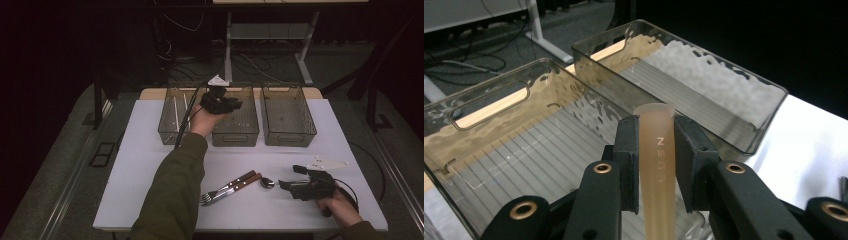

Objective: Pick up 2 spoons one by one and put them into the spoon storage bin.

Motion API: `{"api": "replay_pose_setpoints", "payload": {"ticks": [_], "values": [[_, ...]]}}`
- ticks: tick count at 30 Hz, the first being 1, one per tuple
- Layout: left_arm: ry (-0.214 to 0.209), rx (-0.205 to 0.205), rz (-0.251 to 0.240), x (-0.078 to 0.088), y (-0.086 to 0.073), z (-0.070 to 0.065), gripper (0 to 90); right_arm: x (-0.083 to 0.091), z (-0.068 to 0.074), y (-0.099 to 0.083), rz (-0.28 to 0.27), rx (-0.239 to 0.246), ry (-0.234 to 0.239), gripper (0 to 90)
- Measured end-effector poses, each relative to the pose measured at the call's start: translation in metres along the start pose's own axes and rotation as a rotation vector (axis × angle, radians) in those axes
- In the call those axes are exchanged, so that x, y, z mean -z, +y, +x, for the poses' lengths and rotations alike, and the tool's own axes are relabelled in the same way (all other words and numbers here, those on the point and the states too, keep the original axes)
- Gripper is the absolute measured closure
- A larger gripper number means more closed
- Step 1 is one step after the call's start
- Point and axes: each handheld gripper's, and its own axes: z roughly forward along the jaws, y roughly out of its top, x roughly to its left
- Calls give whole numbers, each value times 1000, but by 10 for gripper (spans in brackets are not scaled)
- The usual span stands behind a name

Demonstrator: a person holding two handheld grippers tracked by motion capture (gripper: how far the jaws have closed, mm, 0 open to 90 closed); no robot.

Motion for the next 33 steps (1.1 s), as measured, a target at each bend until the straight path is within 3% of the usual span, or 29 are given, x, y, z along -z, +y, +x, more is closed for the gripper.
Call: {"api": "replay_pose_setpoints", "payload": {"ticks": [10,18,19,25,27,33], "values": [[38,30,54,-29,-12,5,728,0,1,0,-7,5,14,179],[77,21,108,-41,-19,9,728,1,1,0,-5,3,16,179],[81,0,117,-41,-19,10,728,0,1,0,-8,2,17,179],[101,-21,161,-45,-22,9,726,1,1,0,-6,4,14,179],[105,-10,168,-46,-22,8,722,1,1,0,-6,4,14,179],[109,-32,169,-47,-23,6,688,1,1,0,-6,5,15,179]]}}
